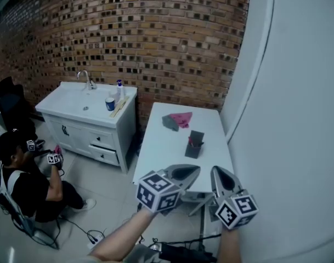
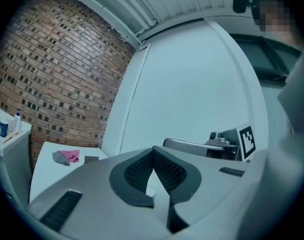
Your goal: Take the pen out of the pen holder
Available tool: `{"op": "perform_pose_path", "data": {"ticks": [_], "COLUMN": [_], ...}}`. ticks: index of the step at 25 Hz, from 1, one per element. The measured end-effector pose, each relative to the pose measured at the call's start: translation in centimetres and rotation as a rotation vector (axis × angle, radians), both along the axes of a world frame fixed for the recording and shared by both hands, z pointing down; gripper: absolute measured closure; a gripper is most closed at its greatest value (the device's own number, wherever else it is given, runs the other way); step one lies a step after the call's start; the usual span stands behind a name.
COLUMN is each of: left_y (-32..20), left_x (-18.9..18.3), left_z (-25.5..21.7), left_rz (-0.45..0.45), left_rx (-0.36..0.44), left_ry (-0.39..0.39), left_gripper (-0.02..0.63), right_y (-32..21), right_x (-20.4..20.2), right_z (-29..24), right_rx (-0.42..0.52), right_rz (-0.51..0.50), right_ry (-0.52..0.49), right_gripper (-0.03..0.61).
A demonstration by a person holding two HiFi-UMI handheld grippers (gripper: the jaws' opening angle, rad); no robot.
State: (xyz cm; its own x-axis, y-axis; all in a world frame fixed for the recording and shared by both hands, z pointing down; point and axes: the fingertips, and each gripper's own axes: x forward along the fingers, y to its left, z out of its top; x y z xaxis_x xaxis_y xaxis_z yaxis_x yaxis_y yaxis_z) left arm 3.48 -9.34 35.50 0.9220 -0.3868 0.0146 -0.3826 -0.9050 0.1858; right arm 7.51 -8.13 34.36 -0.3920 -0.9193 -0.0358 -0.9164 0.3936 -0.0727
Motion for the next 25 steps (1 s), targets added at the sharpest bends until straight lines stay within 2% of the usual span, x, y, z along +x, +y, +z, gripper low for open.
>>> {"op": "perform_pose_path", "data": {"ticks": [5,14,25], "left_y": [-2.1,-6.3,-13.7], "left_x": [-0.1,1.8,5.3], "left_z": [0.3,1.0,2.9], "left_rz": [0.009,0.003,-0.077], "left_rx": [-0.021,-0.039,-0.053], "left_ry": [0.001,-0.016,-0.055], "left_gripper": [0.621,0.621,0.621], "right_y": [-2.1,-6.9,-14.3], "right_x": [-0.2,1.7,5.7], "right_z": [-0.7,-0.3,2.5], "right_rx": [-0.015,-0.016,-0.086], "right_rz": [0.019,0.007,-0.021], "right_ry": [0.018,0.006,-0.013], "right_gripper": [0.591,0.591,0.591]}}
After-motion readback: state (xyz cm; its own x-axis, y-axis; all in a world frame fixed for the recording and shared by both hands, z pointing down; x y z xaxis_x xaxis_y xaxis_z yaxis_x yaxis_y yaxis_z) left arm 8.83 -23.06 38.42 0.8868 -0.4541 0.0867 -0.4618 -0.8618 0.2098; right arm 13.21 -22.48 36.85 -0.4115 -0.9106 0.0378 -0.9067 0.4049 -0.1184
